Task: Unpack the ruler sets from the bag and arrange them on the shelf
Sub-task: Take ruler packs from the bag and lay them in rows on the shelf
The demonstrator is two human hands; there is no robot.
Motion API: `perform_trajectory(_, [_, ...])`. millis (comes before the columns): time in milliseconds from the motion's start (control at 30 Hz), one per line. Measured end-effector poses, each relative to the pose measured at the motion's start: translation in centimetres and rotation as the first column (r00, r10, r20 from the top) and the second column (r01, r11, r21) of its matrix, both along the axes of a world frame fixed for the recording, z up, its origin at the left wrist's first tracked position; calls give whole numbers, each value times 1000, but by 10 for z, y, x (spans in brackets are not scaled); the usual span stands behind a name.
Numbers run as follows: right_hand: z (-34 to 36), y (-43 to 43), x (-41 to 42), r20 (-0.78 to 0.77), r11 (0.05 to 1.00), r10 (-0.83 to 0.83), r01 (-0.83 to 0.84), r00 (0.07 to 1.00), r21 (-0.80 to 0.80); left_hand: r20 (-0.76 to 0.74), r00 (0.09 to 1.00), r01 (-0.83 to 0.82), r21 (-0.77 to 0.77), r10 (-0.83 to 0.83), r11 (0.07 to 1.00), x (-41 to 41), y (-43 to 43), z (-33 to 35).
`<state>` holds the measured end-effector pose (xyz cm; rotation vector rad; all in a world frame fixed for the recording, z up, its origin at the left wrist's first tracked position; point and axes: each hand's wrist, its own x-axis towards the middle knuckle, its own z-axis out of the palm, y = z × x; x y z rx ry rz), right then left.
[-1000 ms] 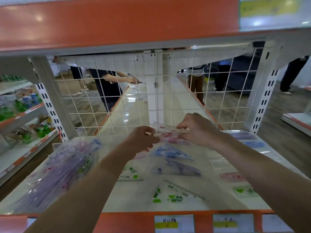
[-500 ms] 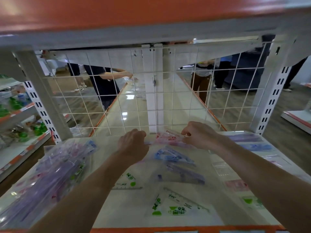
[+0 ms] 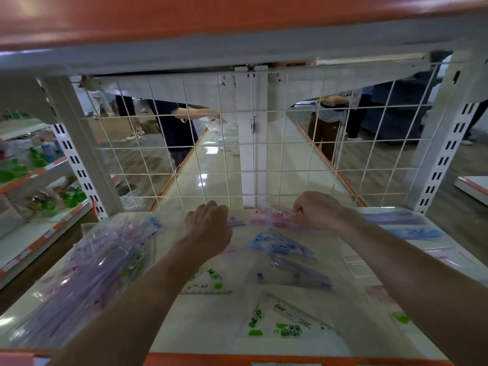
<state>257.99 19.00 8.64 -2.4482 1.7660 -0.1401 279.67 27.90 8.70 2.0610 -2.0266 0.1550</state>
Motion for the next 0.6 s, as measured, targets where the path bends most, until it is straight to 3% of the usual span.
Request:
perform_trajectory(433, [5, 7, -4, -94, 999, 8, -4, 996, 40, 82, 995, -53, 47, 49, 997, -3, 6, 4])
perform_trajectory(533, [11, 14, 1, -101, 998, 56, -58, 993, -19, 45, 997, -59, 47, 57, 997, 3, 11, 5])
perform_trajectory(600, [18, 22, 11, -50, 992, 108, -110, 993, -53, -84, 995, -52, 59, 57, 997, 9, 16, 7])
